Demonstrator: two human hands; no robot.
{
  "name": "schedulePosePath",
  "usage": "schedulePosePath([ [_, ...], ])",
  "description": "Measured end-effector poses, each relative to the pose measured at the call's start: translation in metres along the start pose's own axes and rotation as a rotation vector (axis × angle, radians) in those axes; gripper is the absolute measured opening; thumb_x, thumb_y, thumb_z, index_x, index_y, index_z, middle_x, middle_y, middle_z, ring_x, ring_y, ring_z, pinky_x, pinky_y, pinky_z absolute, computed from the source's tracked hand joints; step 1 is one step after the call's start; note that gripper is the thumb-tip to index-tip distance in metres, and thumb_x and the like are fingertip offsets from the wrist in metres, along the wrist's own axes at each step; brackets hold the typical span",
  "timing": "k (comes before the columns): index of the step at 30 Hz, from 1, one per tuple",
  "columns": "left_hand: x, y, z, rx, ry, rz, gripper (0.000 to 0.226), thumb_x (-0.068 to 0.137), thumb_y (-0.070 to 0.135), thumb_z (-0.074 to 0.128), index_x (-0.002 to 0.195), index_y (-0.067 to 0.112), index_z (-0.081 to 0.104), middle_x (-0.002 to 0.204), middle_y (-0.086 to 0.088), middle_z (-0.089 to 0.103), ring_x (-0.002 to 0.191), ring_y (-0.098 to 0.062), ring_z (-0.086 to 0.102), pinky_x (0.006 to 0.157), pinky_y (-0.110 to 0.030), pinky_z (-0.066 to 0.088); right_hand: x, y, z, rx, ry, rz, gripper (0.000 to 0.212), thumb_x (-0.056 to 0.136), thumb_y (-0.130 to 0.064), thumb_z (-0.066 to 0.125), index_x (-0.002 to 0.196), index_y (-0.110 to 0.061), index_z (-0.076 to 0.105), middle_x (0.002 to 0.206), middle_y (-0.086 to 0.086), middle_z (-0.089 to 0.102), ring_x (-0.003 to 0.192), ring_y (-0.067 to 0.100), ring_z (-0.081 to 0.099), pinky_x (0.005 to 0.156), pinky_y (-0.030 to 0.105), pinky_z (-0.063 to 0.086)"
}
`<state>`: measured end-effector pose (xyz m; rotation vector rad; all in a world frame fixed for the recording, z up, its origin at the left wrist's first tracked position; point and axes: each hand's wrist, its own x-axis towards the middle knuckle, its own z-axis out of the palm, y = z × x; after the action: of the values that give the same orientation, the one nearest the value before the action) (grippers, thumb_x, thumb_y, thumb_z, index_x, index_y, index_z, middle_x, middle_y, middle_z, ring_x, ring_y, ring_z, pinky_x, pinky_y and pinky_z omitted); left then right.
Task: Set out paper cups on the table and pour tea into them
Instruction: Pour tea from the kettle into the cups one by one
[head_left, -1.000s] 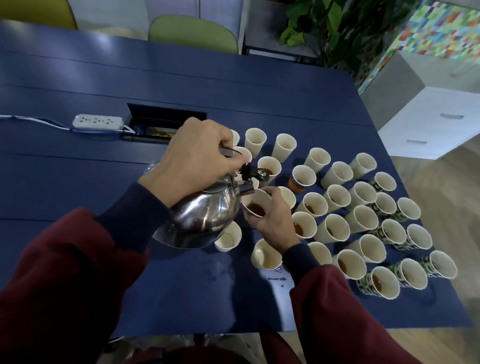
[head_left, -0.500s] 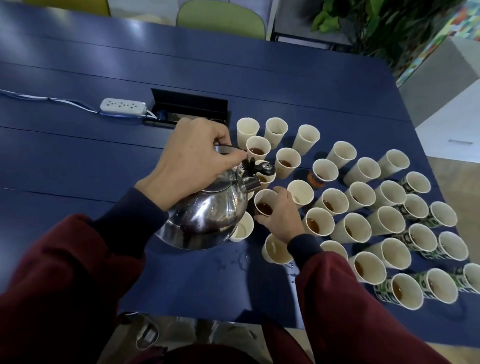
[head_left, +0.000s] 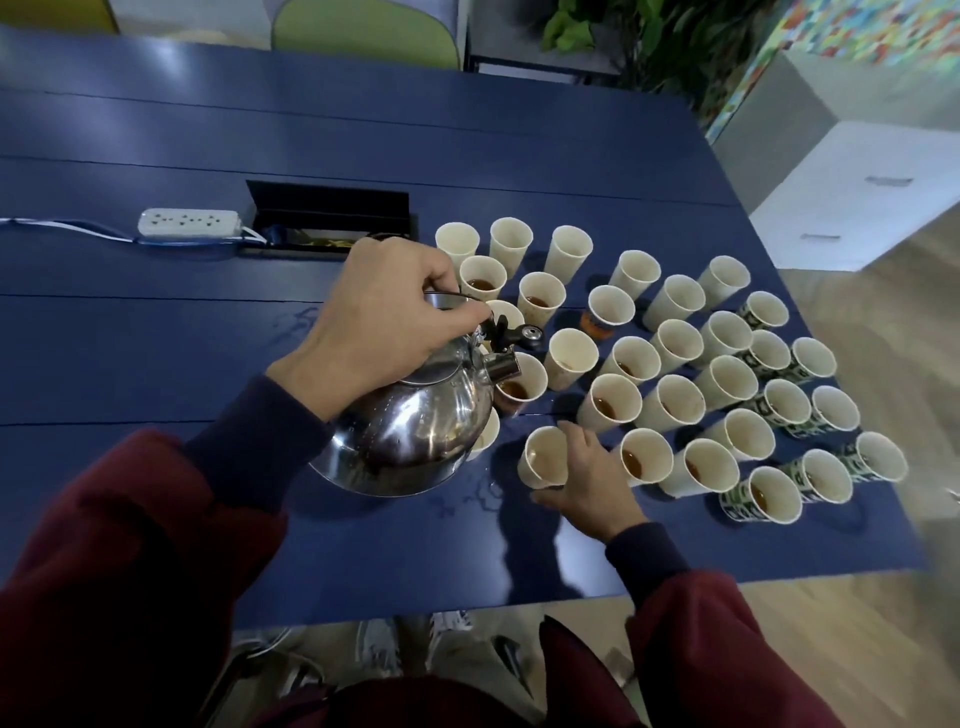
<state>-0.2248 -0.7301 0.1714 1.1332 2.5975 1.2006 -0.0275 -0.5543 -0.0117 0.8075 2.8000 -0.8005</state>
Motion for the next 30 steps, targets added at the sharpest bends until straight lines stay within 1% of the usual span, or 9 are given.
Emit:
schedulePosePath([
  [4, -0.01, -0.005, -0.004, -0.005, -0.021, -0.005, 0.03, 0.077, 0.038, 0.08, 0.06, 0.019, 0.065, 0.054, 0.01, 0.055, 0.054, -0.007, 0.05, 0.056, -0.022, 0.038, -0.008, -0.006, 0.014, 0.165, 0.19, 0.027, 0.063, 0.077, -0.029, 0.086, 0.124, -0.009, 0.05, 0.119, 0.009, 0.058, 0.106, 0.029, 0.057, 0.082, 0.03, 0.042],
  [6, -0.015, -0.007, -0.006, -0.01, -0.038, -0.006, 0.029, 0.077, 0.038, 0.081, 0.059, 0.025, 0.062, 0.054, 0.011, 0.053, 0.054, -0.006, 0.049, 0.054, -0.019, 0.034, -0.013, -0.016, 0.012, 0.245, 0.253, -0.001, 0.061, 0.077, -0.029, 0.086, 0.123, -0.011, 0.05, 0.116, 0.004, 0.058, 0.101, 0.023, 0.056, 0.08, 0.028, 0.041],
  [10, -0.024, -0.013, -0.009, -0.02, -0.105, 0.029, 0.03, 0.077, 0.037, 0.081, 0.061, 0.019, 0.064, 0.056, 0.005, 0.058, 0.056, -0.011, 0.05, 0.056, -0.025, 0.036, -0.017, -0.045, 0.004, 0.302, 0.39, -0.158, 0.058, 0.076, -0.021, 0.085, 0.124, -0.011, 0.054, 0.113, 0.004, 0.054, 0.099, 0.01, 0.05, 0.085, 0.006, 0.035],
  [12, -0.027, -0.013, -0.01, -0.031, -0.127, 0.048, 0.031, 0.077, 0.034, 0.081, 0.06, 0.015, 0.063, 0.053, 0.002, 0.055, 0.055, -0.013, 0.045, 0.056, -0.027, 0.036, -0.016, -0.059, 0.001, 0.316, 0.416, -0.195, 0.06, 0.074, -0.015, 0.083, 0.127, -0.008, 0.054, 0.113, 0.005, 0.051, 0.101, 0.008, 0.047, 0.089, 0.003, 0.033],
  [14, -0.03, -0.012, -0.012, -0.01, -0.136, 0.074, 0.032, 0.076, 0.032, 0.081, 0.059, 0.013, 0.061, 0.05, 0.0, 0.05, 0.052, -0.013, 0.039, 0.056, -0.03, 0.036, -0.015, -0.071, -0.001, 0.317, 0.412, -0.218, 0.063, 0.073, -0.014, 0.083, 0.128, -0.008, 0.053, 0.113, 0.004, 0.052, 0.101, 0.007, 0.047, 0.087, 0.007, 0.035],
  [17, -0.031, -0.011, -0.016, 0.062, -0.13, 0.106, 0.033, 0.074, 0.036, 0.079, 0.057, 0.017, 0.058, 0.046, 0.004, 0.043, 0.05, -0.012, 0.038, 0.058, -0.033, 0.041, -0.015, -0.086, 0.0, 0.329, 0.398, -0.234, 0.064, 0.073, -0.028, 0.079, 0.129, -0.015, 0.051, 0.112, 0.002, 0.059, 0.103, 0.02, 0.055, 0.086, 0.032, 0.046],
  [20, -0.032, -0.007, -0.021, 0.142, -0.126, 0.142, 0.034, 0.073, 0.039, 0.075, 0.055, 0.024, 0.05, 0.046, 0.007, 0.037, 0.052, -0.009, 0.035, 0.065, -0.039, 0.049, -0.016, -0.097, 0.005, 0.337, 0.413, -0.252, 0.064, 0.074, -0.044, 0.072, 0.129, -0.019, 0.05, 0.112, 0.0, 0.063, 0.101, 0.025, 0.057, 0.082, 0.043, 0.049],
  [26, -0.031, -0.001, -0.027, 0.262, -0.163, 0.201, 0.027, 0.074, 0.033, 0.071, 0.061, 0.015, 0.056, 0.049, 0.004, 0.038, 0.056, -0.011, 0.035, 0.056, -0.034, 0.038, -0.013, -0.105, 0.016, 0.358, 0.399, -0.262, 0.06, 0.074, -0.032, 0.083, 0.125, -0.018, 0.054, 0.114, -0.004, 0.061, 0.102, 0.023, 0.054, 0.084, 0.045, 0.048],
  [30, -0.032, -0.001, -0.03, 0.292, -0.179, 0.223, 0.026, 0.074, 0.032, 0.069, 0.061, 0.014, 0.058, 0.049, 0.003, 0.038, 0.055, -0.016, 0.037, 0.055, -0.037, 0.043, -0.015, -0.111, 0.019, 0.369, 0.43, -0.268, 0.057, 0.076, -0.026, 0.084, 0.124, -0.019, 0.055, 0.111, -0.013, 0.054, 0.103, 0.019, 0.051, 0.085, 0.038, 0.047],
])
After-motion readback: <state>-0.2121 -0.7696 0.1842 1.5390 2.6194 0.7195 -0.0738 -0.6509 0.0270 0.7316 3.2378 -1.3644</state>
